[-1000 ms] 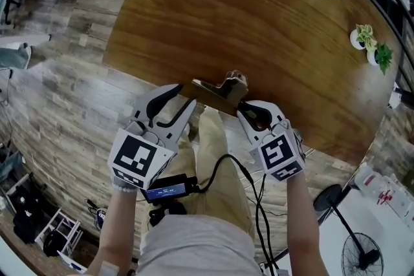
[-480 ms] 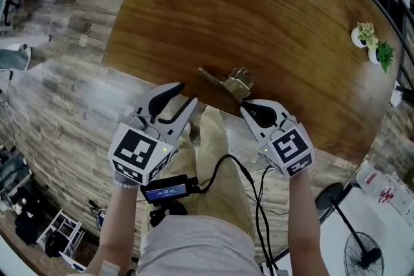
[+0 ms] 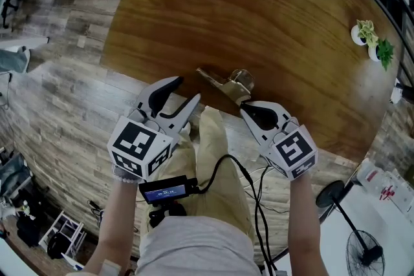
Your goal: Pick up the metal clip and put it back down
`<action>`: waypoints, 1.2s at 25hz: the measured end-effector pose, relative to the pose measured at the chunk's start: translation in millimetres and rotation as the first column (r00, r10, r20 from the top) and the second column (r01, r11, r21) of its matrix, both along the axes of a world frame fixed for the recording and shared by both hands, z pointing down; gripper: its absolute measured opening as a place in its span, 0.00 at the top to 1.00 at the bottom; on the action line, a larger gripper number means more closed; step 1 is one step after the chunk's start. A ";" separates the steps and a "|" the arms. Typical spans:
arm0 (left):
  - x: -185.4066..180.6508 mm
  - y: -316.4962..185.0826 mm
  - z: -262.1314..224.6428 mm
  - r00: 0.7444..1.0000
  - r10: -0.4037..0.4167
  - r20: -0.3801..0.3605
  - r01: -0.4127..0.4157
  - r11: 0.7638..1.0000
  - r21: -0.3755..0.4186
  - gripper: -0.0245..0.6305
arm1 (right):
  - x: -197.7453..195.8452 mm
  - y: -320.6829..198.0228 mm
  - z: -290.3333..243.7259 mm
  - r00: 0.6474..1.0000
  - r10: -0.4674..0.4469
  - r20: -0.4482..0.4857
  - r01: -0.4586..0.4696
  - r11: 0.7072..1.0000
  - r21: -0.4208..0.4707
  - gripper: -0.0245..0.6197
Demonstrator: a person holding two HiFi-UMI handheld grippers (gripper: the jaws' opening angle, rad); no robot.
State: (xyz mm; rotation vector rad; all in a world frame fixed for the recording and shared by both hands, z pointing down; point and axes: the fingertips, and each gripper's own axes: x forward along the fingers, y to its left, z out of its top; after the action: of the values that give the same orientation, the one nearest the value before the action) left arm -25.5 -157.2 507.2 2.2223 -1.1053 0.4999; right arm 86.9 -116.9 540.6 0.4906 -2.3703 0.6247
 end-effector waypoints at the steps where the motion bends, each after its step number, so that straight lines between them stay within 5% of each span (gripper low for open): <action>1: 1.7 -0.8 0.4 1.000 0.005 -0.011 -0.005 1.000 -0.004 0.67 | -0.2 1.0 -0.6 1.000 -0.006 0.003 0.006 1.000 0.000 0.93; 12: 9.9 -3.9 -0.6 0.999 0.045 -0.021 -0.044 0.999 0.001 0.66 | -0.4 9.1 -19.2 0.998 -0.045 0.044 0.045 0.999 0.017 0.93; 30: 17.6 2.7 -55.6 0.989 0.149 0.018 -0.150 0.978 0.146 0.66 | -10.7 18.3 -73.6 0.996 0.003 0.086 -0.013 0.993 0.115 0.93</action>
State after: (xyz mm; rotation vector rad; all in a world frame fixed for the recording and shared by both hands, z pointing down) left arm -7.9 -154.5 451.6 2.4467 -1.0119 0.5031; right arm 76.2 -98.6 467.0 0.5331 -2.4975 0.5233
